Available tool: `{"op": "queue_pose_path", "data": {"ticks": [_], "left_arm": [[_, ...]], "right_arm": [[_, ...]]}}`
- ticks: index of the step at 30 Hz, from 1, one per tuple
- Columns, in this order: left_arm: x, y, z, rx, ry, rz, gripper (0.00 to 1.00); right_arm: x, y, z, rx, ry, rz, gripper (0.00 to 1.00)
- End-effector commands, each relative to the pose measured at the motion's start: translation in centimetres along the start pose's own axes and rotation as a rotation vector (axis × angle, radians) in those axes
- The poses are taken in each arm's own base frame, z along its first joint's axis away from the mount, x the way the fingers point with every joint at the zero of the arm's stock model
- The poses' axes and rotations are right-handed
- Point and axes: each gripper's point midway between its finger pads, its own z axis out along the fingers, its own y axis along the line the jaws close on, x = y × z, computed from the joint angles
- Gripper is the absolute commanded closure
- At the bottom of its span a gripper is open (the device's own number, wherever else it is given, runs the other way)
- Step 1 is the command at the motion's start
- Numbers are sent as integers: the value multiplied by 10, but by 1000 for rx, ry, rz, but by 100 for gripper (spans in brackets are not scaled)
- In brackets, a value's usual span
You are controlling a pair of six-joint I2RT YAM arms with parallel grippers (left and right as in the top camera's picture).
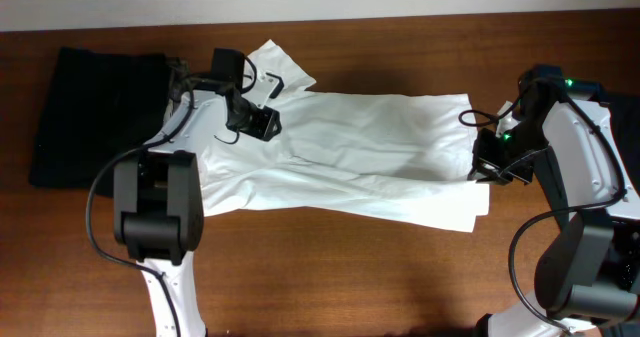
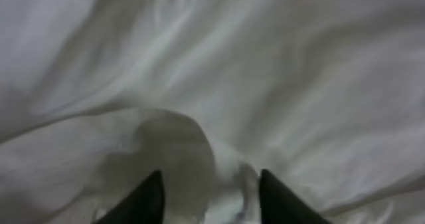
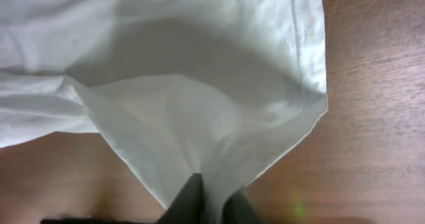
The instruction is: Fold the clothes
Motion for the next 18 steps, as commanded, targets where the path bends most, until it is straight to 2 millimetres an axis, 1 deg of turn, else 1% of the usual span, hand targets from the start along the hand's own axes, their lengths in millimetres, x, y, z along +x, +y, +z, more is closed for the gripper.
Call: {"op": "queue_pose_path", "data": {"ticks": [1,2,4,5,7,9,10,11,13,15,16,17,18], "left_arm": [[-5,-1,-5,-3,-2,9,100],[-9,0,-14,-5,-3,-15,100],[-16,3,-30,-10,-6,-26,100],[-20,4,-39,-13,-9,-31,100],[-21,13,-55,-65,0,-38,100],[-19,22,-68,-143,19,-38,100],[-18,27,-75,-186,27,-37,100],[-18,28,-79,-201,26,-36,100],[-20,29,-86,-216,19,-33,100],[-20,28,-87,-216,18,-32,100],[-20,28,-87,-216,18,-32,100],[-20,28,-87,-216,18,-32,100],[-20,28,-87,-216,19,-33,100]], "right_arm": [[-7,-2,-1,28,-26,5,85],[-9,-11,4,71,-17,34,85],[-14,-18,13,98,-2,44,85],[-17,-20,17,101,4,46,85],[-28,-20,25,96,-14,37,84],[-44,-17,30,80,-60,7,73],[-50,-16,30,76,-80,-10,57],[-53,-15,29,73,-95,-24,48],[-54,-15,29,73,-99,-33,44],[-49,-16,30,78,-76,-29,44],[-45,-19,30,91,-61,-47,47],[-43,-25,32,121,-52,-47,53],[-42,-28,36,133,-49,-45,55]]}}
